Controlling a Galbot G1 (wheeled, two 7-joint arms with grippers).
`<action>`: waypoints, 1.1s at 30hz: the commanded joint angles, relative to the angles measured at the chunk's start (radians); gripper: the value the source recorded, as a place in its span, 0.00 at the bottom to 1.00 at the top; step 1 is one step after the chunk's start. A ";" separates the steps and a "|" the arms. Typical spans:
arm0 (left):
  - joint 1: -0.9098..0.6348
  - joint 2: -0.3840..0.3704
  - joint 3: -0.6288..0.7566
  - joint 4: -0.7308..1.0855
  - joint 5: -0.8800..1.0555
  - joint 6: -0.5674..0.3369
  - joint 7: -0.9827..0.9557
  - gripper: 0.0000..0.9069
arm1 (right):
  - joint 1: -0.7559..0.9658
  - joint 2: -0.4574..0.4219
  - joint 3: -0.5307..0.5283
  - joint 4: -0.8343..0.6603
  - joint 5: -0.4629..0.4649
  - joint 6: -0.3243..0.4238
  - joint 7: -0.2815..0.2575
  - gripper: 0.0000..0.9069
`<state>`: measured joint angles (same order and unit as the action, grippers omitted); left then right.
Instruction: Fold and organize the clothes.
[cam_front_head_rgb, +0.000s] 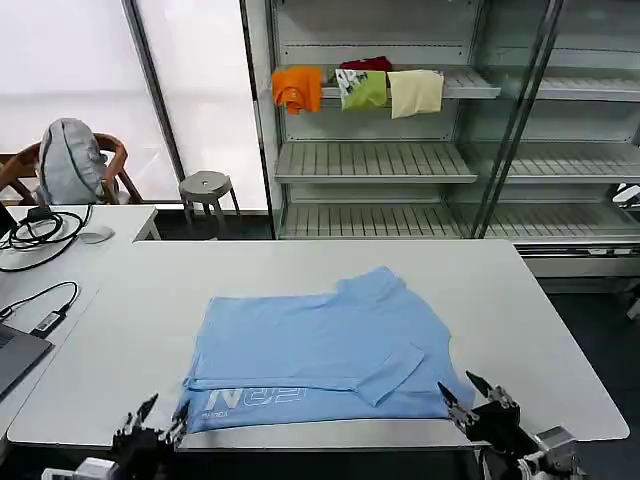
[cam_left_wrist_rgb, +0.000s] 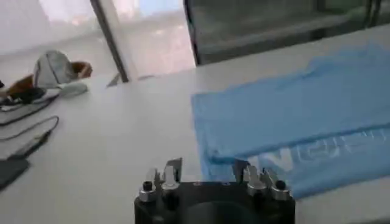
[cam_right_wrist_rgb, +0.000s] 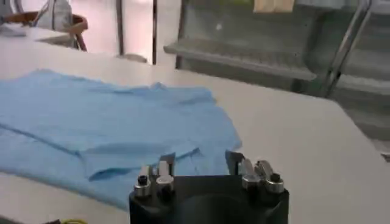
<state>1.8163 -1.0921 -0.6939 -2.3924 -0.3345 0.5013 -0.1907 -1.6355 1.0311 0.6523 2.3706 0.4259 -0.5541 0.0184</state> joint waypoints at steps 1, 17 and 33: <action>-0.334 0.070 -0.007 0.135 -0.100 -0.049 0.041 1.00 | 0.429 0.028 -0.228 -0.194 -0.018 -0.024 0.066 1.00; -0.742 0.163 0.209 0.567 -0.213 0.042 0.148 1.00 | 0.965 0.148 -0.523 -0.717 0.038 -0.026 0.220 1.00; -0.909 0.131 0.341 0.842 -0.246 0.076 0.207 1.00 | 1.148 0.285 -0.552 -1.121 0.089 -0.025 0.226 1.00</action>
<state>1.0476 -0.9608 -0.4373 -1.7668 -0.5496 0.5527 -0.0263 -0.6290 1.2524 0.1415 1.4971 0.4976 -0.5777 0.2325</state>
